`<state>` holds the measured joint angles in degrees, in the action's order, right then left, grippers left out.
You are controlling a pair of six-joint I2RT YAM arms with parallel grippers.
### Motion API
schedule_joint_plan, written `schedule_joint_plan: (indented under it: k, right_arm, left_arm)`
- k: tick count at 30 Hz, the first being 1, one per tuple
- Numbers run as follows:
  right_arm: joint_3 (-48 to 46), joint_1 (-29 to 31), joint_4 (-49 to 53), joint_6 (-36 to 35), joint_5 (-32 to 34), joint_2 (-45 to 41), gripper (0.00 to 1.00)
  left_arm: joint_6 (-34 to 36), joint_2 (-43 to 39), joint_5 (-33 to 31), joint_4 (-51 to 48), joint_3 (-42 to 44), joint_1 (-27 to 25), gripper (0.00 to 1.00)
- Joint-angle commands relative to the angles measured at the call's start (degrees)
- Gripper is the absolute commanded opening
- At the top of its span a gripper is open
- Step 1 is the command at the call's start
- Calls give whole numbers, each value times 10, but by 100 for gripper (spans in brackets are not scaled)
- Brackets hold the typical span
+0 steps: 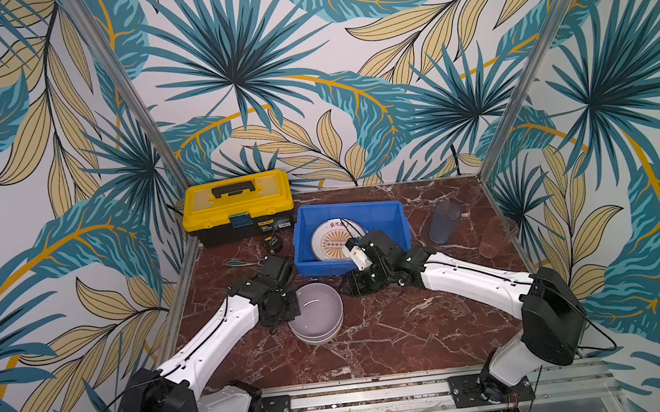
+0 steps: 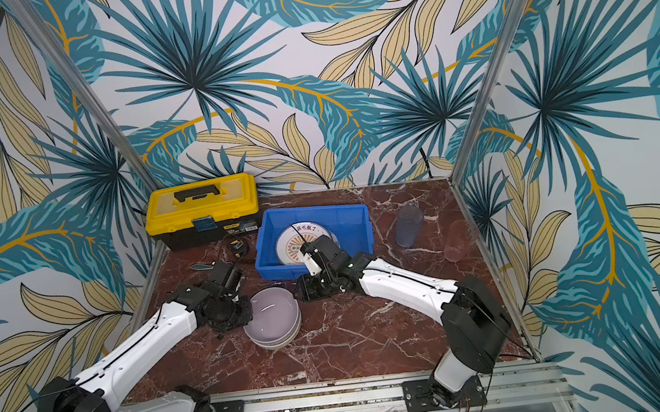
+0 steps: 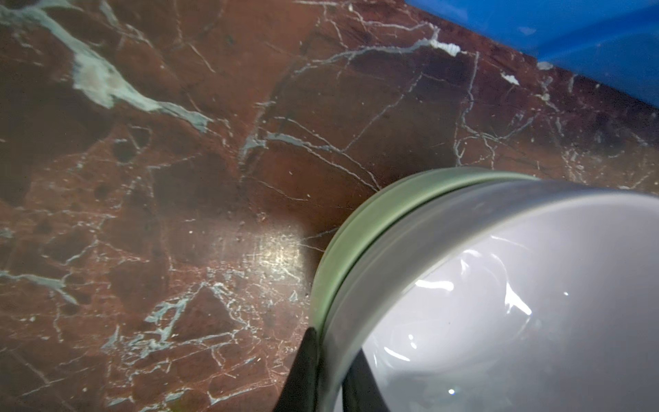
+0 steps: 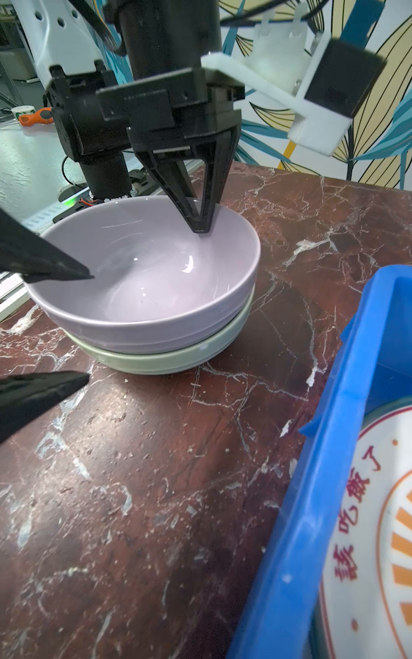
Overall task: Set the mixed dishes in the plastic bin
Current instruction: 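Grip the lavender bowl rim with both grippers from opposite sides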
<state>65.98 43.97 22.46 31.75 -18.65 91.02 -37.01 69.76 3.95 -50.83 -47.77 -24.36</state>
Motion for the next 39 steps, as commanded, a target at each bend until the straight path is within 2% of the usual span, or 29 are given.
schedule_joint_plan:
  k: [1,8,11,19,34,39]
  right_arm:
    - [-20,4,38,0,29,-20,44]
    - [-38,5,56,2,46,-44,44]
    - [-44,6,65,5,56,-56,44]
    - [-50,5,121,3,131,-74,43]
    - [40,17,164,6,147,6,34]
    - [48,17,162,12,144,10,27]
  left_arm:
    - [-12,4,44,57,-2,-10,15]
    - [-26,46,37,77,-18,-49,14]
    - [-36,69,36,85,-33,-66,11]
    - [-40,98,35,93,-55,-82,8]
    - [-28,97,45,109,-65,-90,1]
    - [-29,84,47,108,-73,-90,0]
